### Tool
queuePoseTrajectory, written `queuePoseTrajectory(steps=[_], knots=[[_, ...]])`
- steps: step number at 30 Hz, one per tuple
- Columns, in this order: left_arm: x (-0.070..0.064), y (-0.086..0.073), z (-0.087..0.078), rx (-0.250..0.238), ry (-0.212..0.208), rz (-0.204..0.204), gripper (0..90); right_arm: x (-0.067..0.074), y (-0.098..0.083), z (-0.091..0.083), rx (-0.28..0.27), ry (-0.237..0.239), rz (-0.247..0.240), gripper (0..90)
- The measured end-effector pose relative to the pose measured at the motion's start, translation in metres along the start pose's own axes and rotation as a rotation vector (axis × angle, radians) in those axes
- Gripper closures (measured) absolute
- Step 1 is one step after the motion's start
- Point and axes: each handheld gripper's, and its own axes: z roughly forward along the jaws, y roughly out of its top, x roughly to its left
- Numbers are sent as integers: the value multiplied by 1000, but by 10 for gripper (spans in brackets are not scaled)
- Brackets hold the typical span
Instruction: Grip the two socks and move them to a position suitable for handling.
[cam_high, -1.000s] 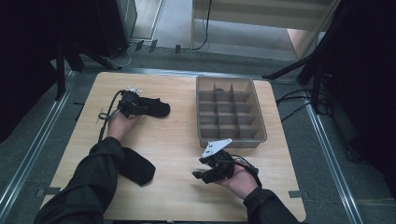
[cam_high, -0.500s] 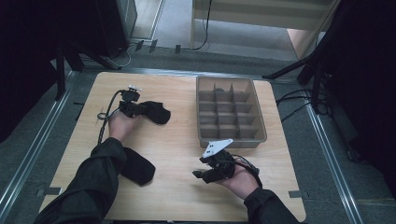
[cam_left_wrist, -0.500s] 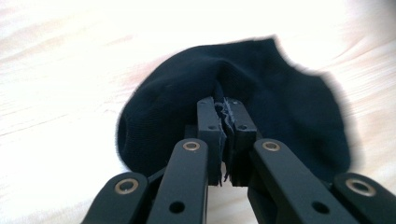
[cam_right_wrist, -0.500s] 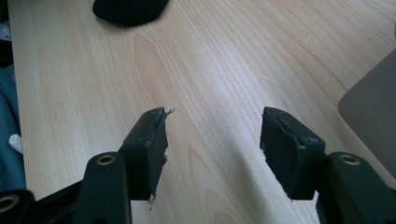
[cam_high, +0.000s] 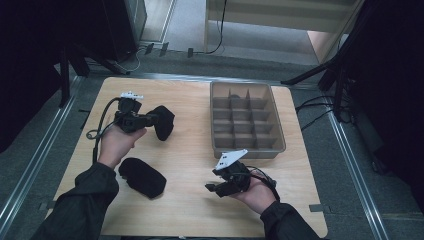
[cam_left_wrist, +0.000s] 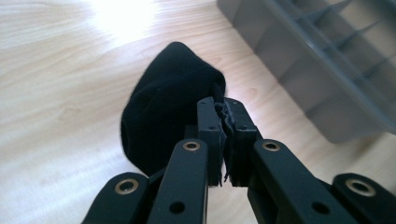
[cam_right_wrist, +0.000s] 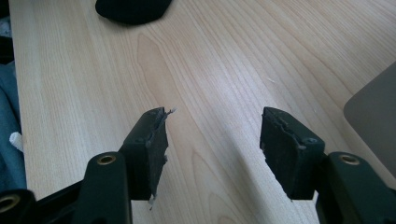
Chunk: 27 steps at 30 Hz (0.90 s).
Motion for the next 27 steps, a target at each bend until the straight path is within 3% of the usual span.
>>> queuePoseTrajectory(steps=[6,13,17,25,27], knots=[[-3,-28,-10,6,-19,-36,859,2,1,1,-2,-2,-4,412],[2,-51,-9,51,17,-40,855,5,4,5,-2,4,-23,415],[7,-60,-4,93,30,-43,852,6,5,6,-12,-1,-22,417],[10,-68,12,124,43,-31,838,12,10,12,-25,3,-41,427],[12,-69,15,127,32,-41,783,13,11,13,-41,3,-37,433]])
